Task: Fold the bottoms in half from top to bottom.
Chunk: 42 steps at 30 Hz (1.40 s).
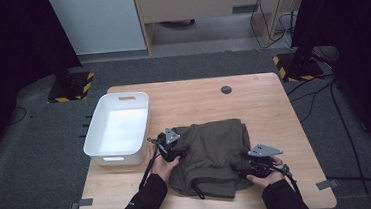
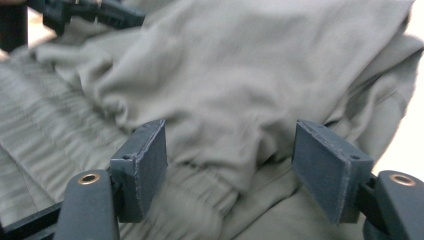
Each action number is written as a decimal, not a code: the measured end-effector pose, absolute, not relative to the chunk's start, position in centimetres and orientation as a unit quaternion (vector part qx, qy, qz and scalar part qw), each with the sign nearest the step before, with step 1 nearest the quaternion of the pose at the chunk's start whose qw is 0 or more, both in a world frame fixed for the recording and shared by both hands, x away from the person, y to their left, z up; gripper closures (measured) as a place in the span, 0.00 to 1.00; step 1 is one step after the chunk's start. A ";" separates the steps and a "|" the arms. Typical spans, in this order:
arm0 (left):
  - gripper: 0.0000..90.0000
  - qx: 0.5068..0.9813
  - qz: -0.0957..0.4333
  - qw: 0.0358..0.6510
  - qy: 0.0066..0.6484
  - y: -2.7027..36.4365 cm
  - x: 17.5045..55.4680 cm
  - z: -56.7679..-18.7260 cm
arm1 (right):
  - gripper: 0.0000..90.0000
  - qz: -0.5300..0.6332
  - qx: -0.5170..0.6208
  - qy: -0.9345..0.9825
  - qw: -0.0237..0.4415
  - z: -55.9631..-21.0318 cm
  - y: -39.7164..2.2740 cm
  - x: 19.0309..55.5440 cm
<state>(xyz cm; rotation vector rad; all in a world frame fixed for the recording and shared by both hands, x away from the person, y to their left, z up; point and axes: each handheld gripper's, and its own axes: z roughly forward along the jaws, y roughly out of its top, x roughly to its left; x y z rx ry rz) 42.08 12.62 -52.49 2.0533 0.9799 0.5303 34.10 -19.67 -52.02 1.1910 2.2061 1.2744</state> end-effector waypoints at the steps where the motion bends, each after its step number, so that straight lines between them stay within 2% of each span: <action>1: 0.38 0.806 0.210 0.396 0.387 12.6 42.1 -52.2 | 0.32 0.450 0.419 0.771 0.166 -51.8 -19.9 34.2; 11: 0.33 0.776 0.236 0.416 0.412 13.7 42.4 -49.7 | 0.28 0.464 0.438 0.745 0.195 -50.4 -21.7 36.8; 21: 0.30 0.771 0.232 0.404 0.434 14.3 43.7 -50.0 | 0.27 0.455 0.460 0.733 0.209 -49.7 -22.1 40.3; 33: 0.26 0.764 0.220 0.388 0.466 14.2 45.2 -51.6 | 0.29 0.448 0.494 0.720 0.192 -50.4 -22.1 44.6; 42: 0.22 0.768 0.213 0.363 0.484 14.3 45.7 -52.8 | 0.29 0.408 0.506 0.739 0.179 -52.5 -21.6 46.4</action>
